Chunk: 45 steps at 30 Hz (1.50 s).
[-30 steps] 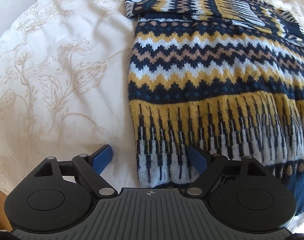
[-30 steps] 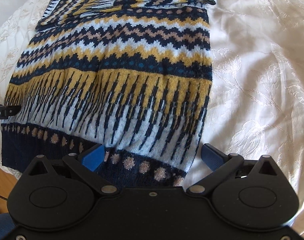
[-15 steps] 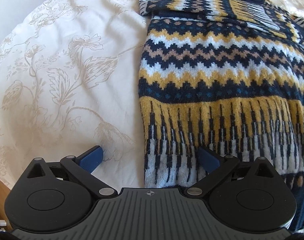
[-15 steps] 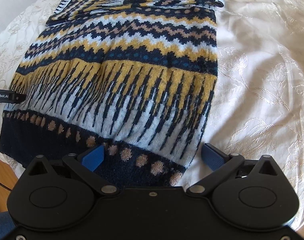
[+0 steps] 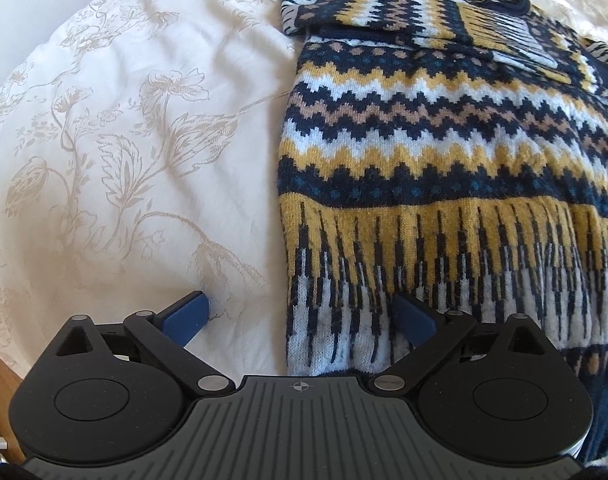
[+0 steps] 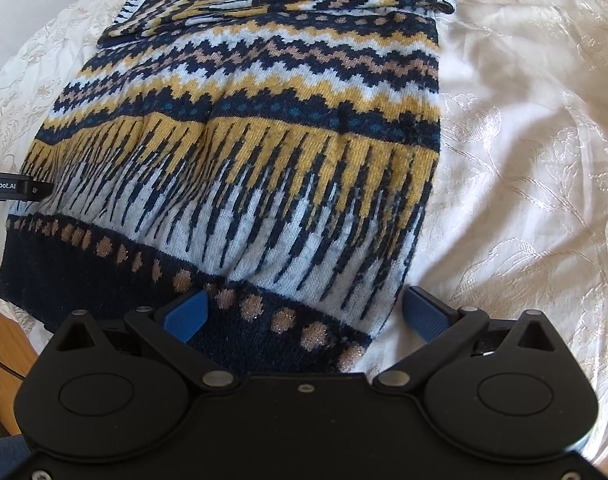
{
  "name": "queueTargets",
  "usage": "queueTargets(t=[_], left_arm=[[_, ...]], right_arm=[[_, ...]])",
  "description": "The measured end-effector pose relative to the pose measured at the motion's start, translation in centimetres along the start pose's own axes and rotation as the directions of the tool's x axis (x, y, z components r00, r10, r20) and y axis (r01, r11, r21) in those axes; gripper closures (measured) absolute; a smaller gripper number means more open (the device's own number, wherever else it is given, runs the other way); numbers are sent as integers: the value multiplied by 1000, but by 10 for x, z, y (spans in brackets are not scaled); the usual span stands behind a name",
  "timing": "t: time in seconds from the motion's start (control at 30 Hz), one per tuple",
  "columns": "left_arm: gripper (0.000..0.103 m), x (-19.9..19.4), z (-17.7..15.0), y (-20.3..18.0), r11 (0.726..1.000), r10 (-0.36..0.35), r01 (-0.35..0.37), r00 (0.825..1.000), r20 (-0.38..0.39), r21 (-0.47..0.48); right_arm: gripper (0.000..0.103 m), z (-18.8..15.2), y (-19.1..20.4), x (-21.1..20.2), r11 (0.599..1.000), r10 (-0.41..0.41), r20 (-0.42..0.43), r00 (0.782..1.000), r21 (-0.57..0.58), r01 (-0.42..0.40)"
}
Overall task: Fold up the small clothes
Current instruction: 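Move both grippers along the sweater body to the navy ribbed hem, then grasp the navy ribbed hem with both grippers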
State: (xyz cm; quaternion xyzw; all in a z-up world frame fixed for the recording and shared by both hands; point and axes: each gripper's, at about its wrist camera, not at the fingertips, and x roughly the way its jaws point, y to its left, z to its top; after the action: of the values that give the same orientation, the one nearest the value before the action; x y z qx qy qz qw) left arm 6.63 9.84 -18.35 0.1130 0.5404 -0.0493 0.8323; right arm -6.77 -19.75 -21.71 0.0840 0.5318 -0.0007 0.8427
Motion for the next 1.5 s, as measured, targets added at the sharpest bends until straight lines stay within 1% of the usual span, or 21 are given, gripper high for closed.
queueTargets(t=[0.03,0.1,0.2,0.3,0.43,0.57,0.63,0.7,0.8,0.83,0.9,0.97,1.0,1.07,1.23,1.33,1.37,1.43,1.47,1.5], left_arm=[[13,-3,-1,-1,1000,-10,10,1000,9,8],[17,-12,-6,-2,1000,-20,20,999,35,22],[22,-22,-19,-1,997,-60,58,997,55,42],[23,-29,-37,10,994,-102,100,993,59,31],[23,-36,-55,19,990,-144,143,987,65,15],[25,-39,-66,21,983,-174,171,984,49,62],[25,-39,-71,19,979,-185,180,982,47,95],[26,-38,-73,18,974,-202,196,979,38,113],[38,-33,-72,15,965,-238,234,971,16,118],[41,-31,-71,13,962,-249,246,968,9,116],[43,-29,-69,10,958,-264,262,964,6,116],[44,-28,-66,6,953,-277,273,961,7,130],[44,-27,-65,4,950,-283,280,959,6,138],[44,-26,-64,2,947,-289,285,957,1,149],[44,-21,-63,6,943,-307,306,952,-11,134],[44,-19,-62,5,943,-309,308,951,-16,128],[46,-19,-62,5,942,-311,310,950,-17,128],[56,-20,-62,4,938,-324,324,946,-20,126],[60,-21,-62,4,935,-332,332,943,-23,123],[67,-22,-62,4,933,-338,339,941,-24,120]], right_arm=[[0,-2,-1,-2,1000,6,10,1000,3,-6],[0,-6,-3,-6,1000,15,23,1000,-3,-15],[0,-11,-3,-12,999,32,21,999,-21,-31],[0,-18,-5,-19,998,60,10,998,-22,-60],[1,-28,-9,-27,995,99,7,995,6,-99],[12,-29,-22,-33,990,120,20,993,78,-121],[12,-29,-27,-34,984,144,11,990,103,-144],[15,-29,-28,-35,982,163,-3,987,96,-162],[18,-32,-28,-36,980,187,-21,982,80,-184],[19,-33,-29,-36,977,195,-27,980,89,-192],[23,-34,-31,-36,974,205,-28,978,108,-201],[25,-36,-34,-37,967,224,-22,974,128,-219],[29,-36,-34,-37,964,235,-22,972,134,-230],[31,-37,-33,-37,958,258,-29,966,137,-252],[32,-38,-29,-32,951,283,-33,959,139,-276],[32,-36,-27,-29,948,293,-35,956,138,-286],[34,-35,-26,-28,948,297,-37,954,135,-289],[45,-33,-26,-25,942,315,-46,948,137,-306],[56,-32,-26,-24,941,318,-53,947,143,-308],[69,-32,-26,-22,938,323,-58,945,154,-311]])
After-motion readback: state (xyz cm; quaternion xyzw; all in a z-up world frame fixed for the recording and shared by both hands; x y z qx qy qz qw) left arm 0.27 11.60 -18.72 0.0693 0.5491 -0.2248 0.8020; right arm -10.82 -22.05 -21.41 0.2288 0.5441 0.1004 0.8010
